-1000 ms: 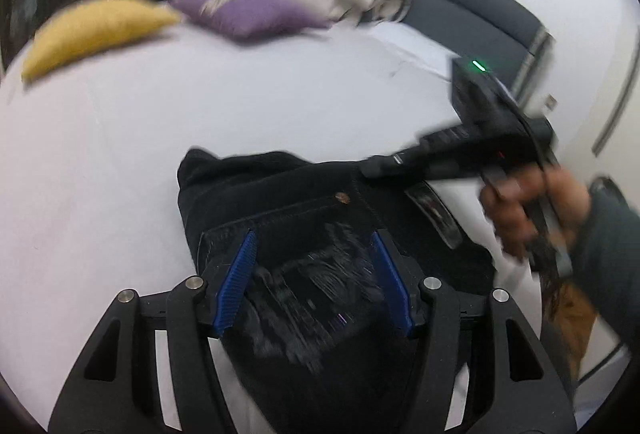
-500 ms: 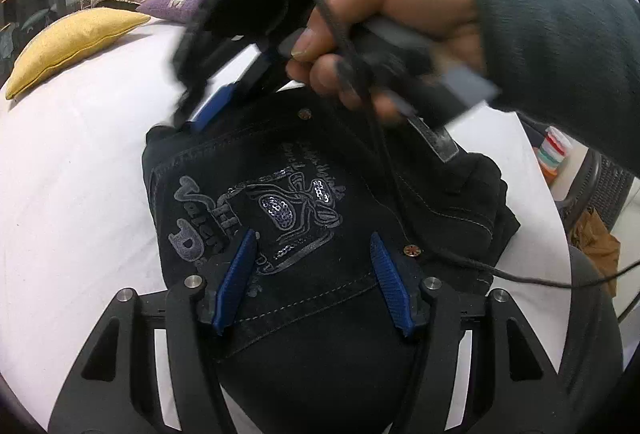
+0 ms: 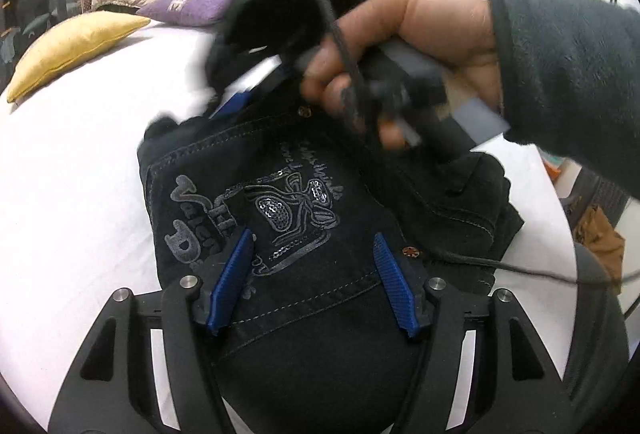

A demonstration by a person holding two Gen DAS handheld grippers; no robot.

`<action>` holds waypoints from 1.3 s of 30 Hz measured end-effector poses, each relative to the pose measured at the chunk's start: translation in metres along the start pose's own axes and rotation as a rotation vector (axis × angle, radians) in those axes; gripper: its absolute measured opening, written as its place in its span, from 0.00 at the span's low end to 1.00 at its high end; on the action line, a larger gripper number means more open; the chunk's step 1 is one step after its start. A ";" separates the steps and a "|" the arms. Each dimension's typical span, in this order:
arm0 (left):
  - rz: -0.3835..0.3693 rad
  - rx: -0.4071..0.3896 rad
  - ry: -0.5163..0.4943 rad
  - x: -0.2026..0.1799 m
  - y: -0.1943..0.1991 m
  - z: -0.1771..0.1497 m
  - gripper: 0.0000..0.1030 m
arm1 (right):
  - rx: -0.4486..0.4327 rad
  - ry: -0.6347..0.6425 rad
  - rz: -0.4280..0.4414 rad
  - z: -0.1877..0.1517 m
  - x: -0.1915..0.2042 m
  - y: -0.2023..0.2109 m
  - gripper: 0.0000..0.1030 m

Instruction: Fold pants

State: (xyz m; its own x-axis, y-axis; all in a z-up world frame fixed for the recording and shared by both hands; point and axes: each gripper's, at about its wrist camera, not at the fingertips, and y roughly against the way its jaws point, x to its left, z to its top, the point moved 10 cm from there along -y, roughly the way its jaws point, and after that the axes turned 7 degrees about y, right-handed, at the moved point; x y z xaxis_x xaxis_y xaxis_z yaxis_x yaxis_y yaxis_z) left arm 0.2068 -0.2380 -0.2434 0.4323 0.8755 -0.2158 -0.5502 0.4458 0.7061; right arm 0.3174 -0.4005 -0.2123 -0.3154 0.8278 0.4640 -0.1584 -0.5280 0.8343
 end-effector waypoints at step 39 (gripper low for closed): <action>0.130 0.282 0.355 0.058 -0.036 0.018 0.42 | -0.201 -0.137 0.024 -0.140 -0.043 0.091 0.35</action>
State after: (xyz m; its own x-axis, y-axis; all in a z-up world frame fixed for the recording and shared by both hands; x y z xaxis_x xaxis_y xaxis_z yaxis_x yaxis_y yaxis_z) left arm 0.2644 -0.2063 -0.2696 0.0748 0.9524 -0.2956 -0.3468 0.3028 0.8877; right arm 0.1855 -0.5108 -0.1979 -0.1933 0.8252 0.5308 -0.3393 -0.5638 0.7529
